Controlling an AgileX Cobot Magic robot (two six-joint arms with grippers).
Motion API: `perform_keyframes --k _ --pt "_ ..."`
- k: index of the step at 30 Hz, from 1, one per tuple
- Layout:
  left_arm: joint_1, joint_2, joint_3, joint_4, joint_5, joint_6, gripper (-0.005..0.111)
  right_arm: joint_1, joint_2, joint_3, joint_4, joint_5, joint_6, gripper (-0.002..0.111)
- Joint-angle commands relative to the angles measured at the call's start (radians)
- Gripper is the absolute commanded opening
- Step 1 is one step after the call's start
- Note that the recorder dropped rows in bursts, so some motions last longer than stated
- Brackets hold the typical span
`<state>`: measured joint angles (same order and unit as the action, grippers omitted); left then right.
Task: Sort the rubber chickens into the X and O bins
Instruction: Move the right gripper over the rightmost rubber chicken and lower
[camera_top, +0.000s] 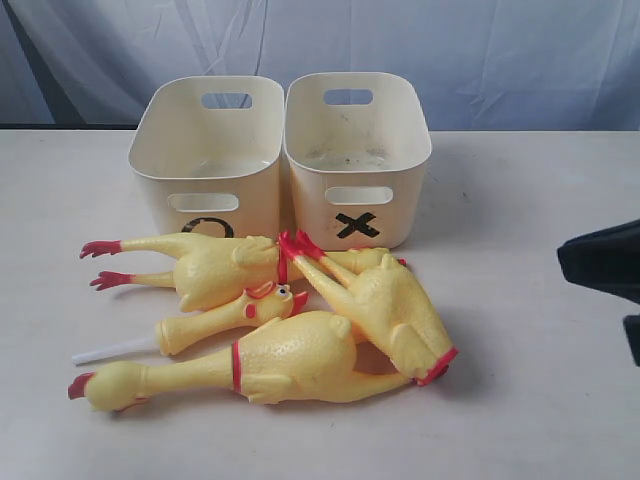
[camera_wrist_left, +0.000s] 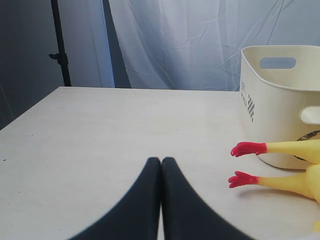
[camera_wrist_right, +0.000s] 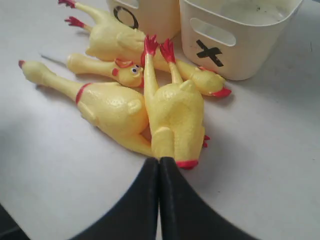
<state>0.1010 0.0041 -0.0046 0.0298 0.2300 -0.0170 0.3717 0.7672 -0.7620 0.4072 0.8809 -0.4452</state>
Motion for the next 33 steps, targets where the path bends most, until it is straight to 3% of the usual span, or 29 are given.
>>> perform_keyframes --k 1,12,14,16,19,21,33 --pt "0.005 -0.004 0.005 0.001 0.002 -0.001 0.000 0.060 0.104 -0.051 -0.118 0.004 -0.007 0.000" --pt "0.005 -0.004 0.005 0.001 0.002 -0.001 0.000 0.098 0.279 -0.072 -0.182 -0.306 0.012 0.001" --pt "0.005 -0.004 0.005 0.001 0.002 -0.001 0.000 0.098 0.311 -0.072 -0.182 -0.328 0.012 0.009" --pt "0.005 -0.004 0.005 0.001 0.002 -0.001 0.000 0.098 0.348 -0.072 -0.182 -0.333 0.012 0.036" --pt "0.005 -0.004 0.005 0.001 0.002 -0.001 0.000 0.098 0.368 -0.072 -0.178 -0.353 0.012 0.064" --pt "0.005 -0.004 0.005 0.001 0.002 -0.001 0.000 0.098 0.381 -0.072 -0.175 -0.375 0.012 0.073" --pt "0.005 -0.004 0.005 0.001 0.002 -0.001 0.000 0.098 0.514 -0.072 -0.130 -0.393 0.064 0.074"
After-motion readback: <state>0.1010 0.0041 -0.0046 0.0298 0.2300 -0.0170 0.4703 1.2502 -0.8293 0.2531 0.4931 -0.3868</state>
